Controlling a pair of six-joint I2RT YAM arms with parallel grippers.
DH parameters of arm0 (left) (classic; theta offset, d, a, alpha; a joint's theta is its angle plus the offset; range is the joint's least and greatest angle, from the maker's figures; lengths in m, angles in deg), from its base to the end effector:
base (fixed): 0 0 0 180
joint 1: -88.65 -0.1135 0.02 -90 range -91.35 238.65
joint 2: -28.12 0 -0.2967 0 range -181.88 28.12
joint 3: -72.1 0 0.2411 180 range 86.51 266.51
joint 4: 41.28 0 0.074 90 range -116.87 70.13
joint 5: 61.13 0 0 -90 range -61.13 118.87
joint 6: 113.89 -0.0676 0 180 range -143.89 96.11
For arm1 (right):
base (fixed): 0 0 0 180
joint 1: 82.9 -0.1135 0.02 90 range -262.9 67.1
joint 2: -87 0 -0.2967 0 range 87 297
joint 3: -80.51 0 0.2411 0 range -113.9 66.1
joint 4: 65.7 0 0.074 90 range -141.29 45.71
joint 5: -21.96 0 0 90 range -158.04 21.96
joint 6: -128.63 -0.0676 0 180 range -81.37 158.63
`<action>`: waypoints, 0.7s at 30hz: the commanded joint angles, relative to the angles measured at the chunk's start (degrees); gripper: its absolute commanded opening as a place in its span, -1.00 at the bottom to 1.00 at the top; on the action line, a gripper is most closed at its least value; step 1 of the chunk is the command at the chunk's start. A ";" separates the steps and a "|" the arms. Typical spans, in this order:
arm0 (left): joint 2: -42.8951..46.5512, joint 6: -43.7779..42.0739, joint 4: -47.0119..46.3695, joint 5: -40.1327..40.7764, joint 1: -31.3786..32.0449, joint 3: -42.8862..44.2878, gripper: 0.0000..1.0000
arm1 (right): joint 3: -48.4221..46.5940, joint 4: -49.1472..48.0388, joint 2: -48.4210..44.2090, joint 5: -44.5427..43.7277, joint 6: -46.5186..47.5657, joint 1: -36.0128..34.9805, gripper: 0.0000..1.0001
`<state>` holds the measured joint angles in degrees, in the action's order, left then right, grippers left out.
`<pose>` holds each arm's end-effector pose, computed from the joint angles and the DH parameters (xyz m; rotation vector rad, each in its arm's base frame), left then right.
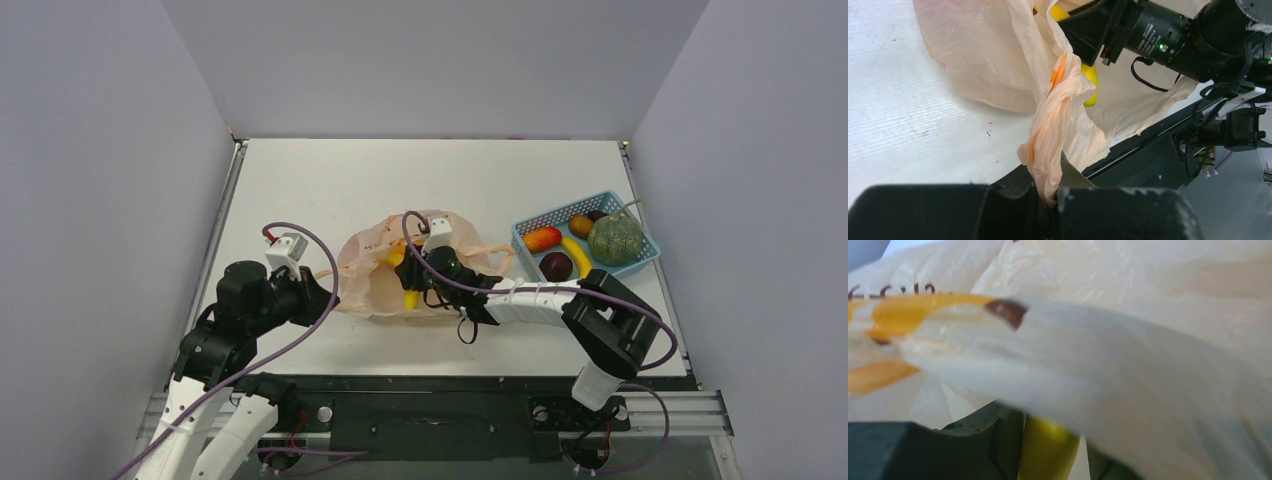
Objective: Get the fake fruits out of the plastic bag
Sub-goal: Take out the fake fruit from the plastic bag.
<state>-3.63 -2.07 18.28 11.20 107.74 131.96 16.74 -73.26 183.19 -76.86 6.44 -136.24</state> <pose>0.0863 -0.0516 0.3110 0.1376 2.1784 -0.7427 0.2372 0.3013 0.2200 -0.2822 2.0722 0.7877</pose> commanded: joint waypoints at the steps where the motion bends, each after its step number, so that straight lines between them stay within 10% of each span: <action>1: 0.87 0.06 -2.43 1.65 0.24 0.46 -1.00 | 3.44 -8.93 -5.46 5.08 1.67 -0.93 -1.00; 21: 4.77 1.96 -1.15 8.05 -0.18 0.94 -1.00 | 19.78 -24.45 -21.65 -12.59 19.15 -11.52 -1.00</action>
<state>-0.61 -1.46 18.34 14.69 107.74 131.96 33.87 -88.72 164.56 -86.56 22.60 -147.76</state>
